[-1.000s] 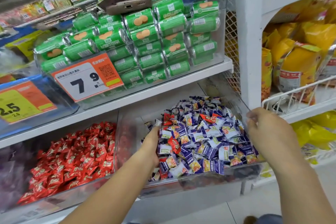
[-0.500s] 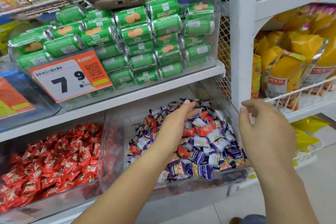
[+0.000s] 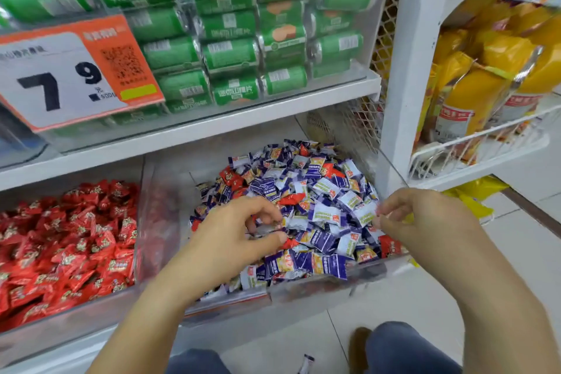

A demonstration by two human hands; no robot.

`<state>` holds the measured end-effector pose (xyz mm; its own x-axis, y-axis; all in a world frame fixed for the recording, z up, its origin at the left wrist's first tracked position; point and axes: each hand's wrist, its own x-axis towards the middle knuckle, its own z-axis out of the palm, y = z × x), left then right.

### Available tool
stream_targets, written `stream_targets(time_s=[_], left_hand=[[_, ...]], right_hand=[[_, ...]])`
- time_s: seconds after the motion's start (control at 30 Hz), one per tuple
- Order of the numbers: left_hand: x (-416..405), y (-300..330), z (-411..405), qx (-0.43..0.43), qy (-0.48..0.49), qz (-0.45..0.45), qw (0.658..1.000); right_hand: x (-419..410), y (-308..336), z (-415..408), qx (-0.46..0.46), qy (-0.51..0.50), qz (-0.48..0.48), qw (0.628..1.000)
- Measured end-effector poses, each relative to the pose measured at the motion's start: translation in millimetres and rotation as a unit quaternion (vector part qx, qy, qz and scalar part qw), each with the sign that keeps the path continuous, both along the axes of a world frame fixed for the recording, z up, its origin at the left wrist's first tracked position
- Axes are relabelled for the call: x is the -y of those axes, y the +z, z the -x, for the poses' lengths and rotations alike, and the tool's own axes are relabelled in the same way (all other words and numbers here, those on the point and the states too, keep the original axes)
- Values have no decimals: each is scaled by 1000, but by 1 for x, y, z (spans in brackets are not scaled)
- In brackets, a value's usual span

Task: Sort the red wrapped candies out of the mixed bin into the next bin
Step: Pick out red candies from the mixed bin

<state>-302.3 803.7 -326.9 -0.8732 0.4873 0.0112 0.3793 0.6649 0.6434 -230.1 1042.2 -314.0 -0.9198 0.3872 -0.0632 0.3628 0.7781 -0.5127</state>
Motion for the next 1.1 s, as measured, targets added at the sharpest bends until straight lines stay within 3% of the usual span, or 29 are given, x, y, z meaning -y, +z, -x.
stream_targets(time_s=[0.17, 0.3, 0.4, 0.5, 0.63, 0.7, 0.8, 0.93, 1.1], left_hand=[[-1, -21, -2, -11, -87, 39, 995], [4, -24, -2, 2, -80, 72, 994], [6, -25, -1, 2, -57, 22, 998], [11, -18, 0, 30, -30, -47, 998], [25, -8, 11, 56, 77, -175, 980], [33, -6, 18, 37, 144, -191, 970], [39, -5, 23, -7, 211, -115, 971], [38, -7, 24, -11, 188, 35, 982], [35, -18, 25, -40, 165, 183, 968]], right_hand=[[14, -7, -11, 58, 14, -161, 985], [16, -19, -7, 71, 25, -180, 981], [17, -18, -7, 22, 29, -148, 988], [22, -11, -6, -112, 44, -111, 987], [30, -11, 15, -211, 60, -10, 976], [40, -13, 28, -226, 74, 18, 971], [58, -16, 40, -215, 90, 22, 972], [80, -16, 50, -193, 131, -20, 972], [96, -24, 57, -43, 173, -199, 964]])
